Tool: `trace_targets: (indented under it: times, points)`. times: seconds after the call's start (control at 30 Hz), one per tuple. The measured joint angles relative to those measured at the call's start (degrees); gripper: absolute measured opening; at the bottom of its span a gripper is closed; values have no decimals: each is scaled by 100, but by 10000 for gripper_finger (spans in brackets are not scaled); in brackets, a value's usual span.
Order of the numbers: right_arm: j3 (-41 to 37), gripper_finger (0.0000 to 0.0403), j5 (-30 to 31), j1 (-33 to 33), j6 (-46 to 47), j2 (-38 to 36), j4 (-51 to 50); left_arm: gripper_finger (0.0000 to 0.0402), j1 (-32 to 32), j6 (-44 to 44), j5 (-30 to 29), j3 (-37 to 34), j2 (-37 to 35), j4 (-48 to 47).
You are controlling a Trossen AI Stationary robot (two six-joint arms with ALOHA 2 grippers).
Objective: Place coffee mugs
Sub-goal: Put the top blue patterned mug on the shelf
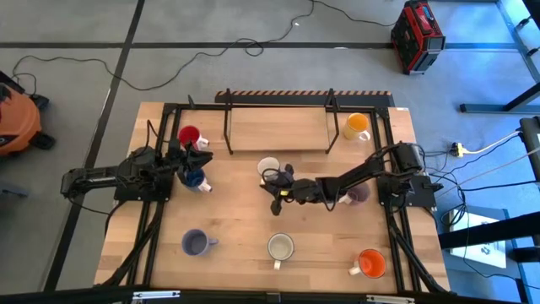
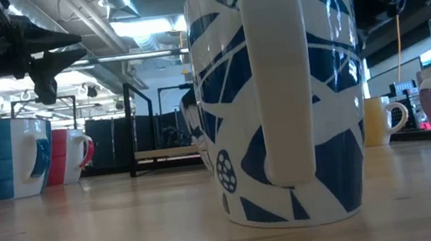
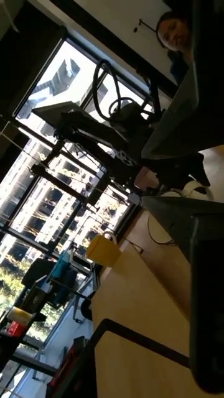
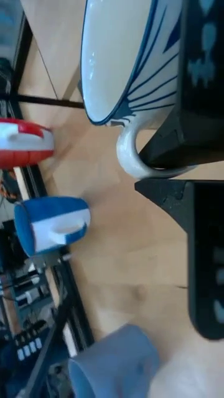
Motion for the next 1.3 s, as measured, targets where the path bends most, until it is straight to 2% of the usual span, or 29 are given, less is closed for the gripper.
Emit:
trace_targets:
  times: [0.13,0.47,0.73,0.93,1.13,1.23,1.3]
  points:
    - [0,12,-47,4,-7,0,-122,102,0,2,0,0,0,0]
    - [2,86,-311,9,145,-2,-586,102,0,39,-45,0,0,1]
    - [31,143,-321,7,196,-441,-1637,102,0,41,-48,0,0,2]
    - [26,158,115,5,202,-1039,-2767,102,0,76,-48,-2,0,0]
    - [24,158,507,0,242,-1331,-3547,102,0,447,-95,-2,0,1]
    - [24,159,894,0,621,-1474,-4001,102,0,478,-206,-2,0,2]
    - [23,159,914,2,929,-1620,-4372,102,2,480,-243,-2,0,2]
